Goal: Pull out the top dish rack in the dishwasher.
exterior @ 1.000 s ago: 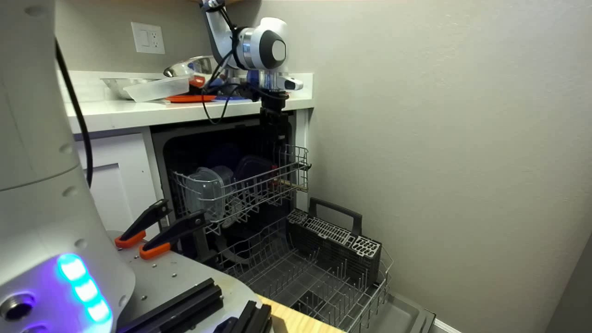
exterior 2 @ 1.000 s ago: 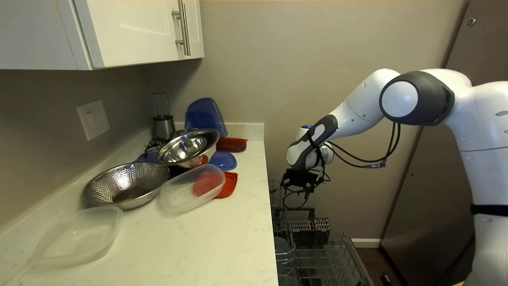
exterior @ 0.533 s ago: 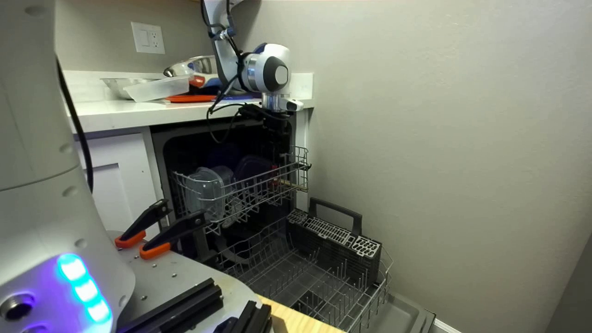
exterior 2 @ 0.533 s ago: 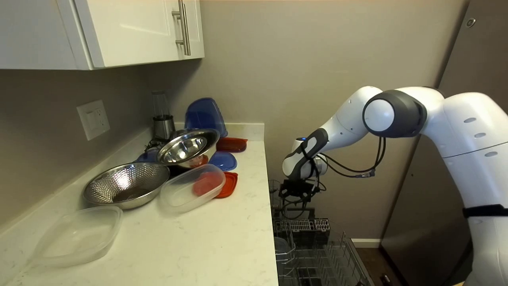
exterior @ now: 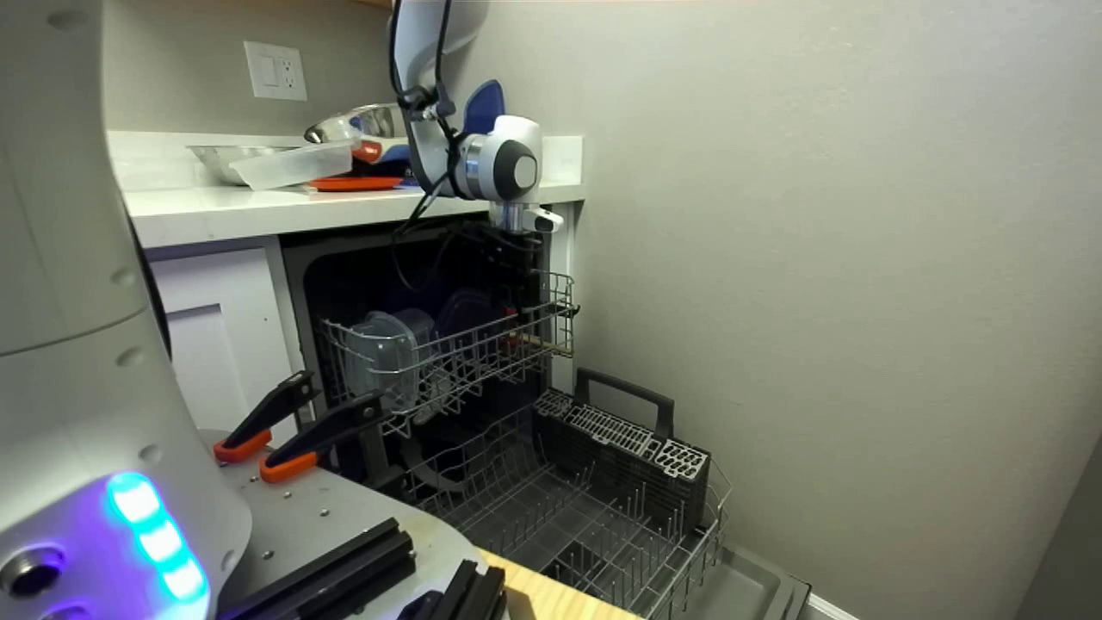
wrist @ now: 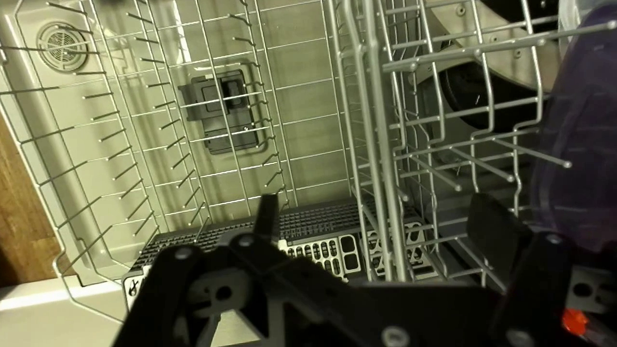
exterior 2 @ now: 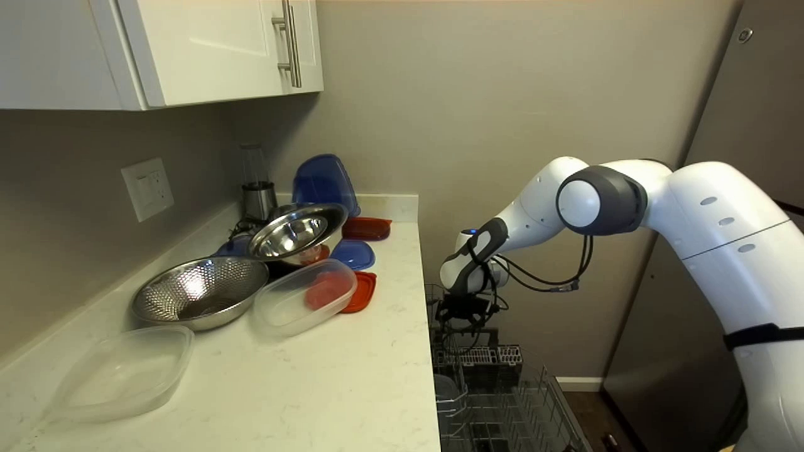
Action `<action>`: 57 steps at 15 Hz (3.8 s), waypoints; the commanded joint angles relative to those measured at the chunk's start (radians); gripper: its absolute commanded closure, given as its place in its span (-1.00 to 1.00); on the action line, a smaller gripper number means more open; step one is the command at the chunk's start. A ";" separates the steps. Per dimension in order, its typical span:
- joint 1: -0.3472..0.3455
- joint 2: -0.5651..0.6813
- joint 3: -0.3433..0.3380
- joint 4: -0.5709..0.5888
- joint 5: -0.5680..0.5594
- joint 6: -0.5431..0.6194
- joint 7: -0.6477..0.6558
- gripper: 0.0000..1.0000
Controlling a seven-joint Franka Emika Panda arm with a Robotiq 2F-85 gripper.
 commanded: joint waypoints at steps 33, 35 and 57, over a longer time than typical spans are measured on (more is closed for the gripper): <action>-0.056 0.106 -0.216 -0.011 -0.084 0.009 -0.179 -1.00; -0.072 0.109 -0.222 -0.016 -0.095 0.013 -0.202 -1.00; -0.207 0.132 -0.243 -0.014 -0.135 0.029 -0.328 -1.00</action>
